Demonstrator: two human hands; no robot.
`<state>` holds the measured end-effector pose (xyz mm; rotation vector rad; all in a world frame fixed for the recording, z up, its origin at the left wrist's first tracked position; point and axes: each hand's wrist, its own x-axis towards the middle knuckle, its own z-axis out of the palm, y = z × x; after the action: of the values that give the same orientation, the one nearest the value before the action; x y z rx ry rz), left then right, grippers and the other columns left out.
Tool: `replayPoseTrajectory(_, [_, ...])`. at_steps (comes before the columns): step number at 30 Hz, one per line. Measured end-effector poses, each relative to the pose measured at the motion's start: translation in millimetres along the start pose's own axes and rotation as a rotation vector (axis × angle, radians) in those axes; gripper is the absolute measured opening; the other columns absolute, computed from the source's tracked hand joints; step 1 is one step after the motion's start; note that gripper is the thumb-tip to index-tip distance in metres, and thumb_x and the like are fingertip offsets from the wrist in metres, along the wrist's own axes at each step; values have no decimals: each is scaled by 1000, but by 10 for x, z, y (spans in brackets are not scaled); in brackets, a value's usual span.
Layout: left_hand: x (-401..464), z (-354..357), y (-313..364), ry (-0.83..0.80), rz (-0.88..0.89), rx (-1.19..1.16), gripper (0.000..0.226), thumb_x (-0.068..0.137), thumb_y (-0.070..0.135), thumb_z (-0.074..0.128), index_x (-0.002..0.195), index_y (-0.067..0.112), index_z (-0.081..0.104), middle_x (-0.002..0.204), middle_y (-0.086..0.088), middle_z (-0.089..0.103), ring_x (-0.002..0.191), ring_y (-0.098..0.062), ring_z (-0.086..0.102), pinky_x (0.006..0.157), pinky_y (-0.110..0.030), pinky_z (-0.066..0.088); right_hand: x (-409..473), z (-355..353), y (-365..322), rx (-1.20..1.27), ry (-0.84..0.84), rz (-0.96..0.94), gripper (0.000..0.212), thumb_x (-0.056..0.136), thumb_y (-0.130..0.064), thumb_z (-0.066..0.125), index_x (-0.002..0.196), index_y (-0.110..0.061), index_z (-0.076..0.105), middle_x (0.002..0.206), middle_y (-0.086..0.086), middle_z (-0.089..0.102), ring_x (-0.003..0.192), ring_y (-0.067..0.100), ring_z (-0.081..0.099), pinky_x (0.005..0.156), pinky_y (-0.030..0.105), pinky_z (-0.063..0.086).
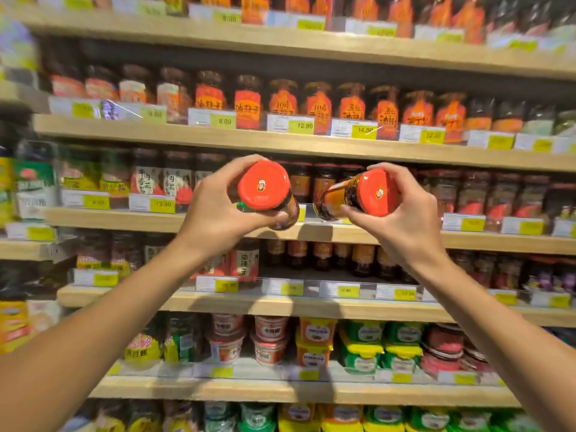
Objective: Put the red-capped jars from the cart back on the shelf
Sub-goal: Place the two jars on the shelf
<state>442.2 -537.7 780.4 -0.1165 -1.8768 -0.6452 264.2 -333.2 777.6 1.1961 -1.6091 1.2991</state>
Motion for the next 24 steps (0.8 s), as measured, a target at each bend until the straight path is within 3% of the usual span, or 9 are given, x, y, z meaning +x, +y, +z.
replayPoseTrajectory(6, [370,92,-213,60,28,73,80,54,42,95,125,26,62,115,11,70,109,-7,65,96,-38,54,346,232,215,3,27,-1,69,64,-46,89,122,-25,59,109,-9,66,96,10,63,86,30,56])
replayPoseTrajectory(11, [576,233,-386,87,43,150,79,57,35,96,126,22,63,115,10,70,107,-5,65,95,-24,52,465,429,353,-5,12,6,67,64,-44,90,120,-27,58,104,-13,64,93,8,62,80,17,50])
replayPoseTrajectory(14, [664,301,-506,75,47,190,77,57,36,96,125,22,62,114,10,69,106,-7,65,92,-19,50,508,518,445,-20,0,17,68,63,-45,91,121,-27,57,106,-11,65,94,8,62,81,18,50])
replayPoseTrajectory(24, [749,462,-760,34,34,285,78,56,39,95,124,26,59,111,9,69,103,-10,64,89,-28,54,574,739,622,-86,-49,63,72,64,-46,89,125,-24,57,115,-6,68,101,12,62,83,23,47])
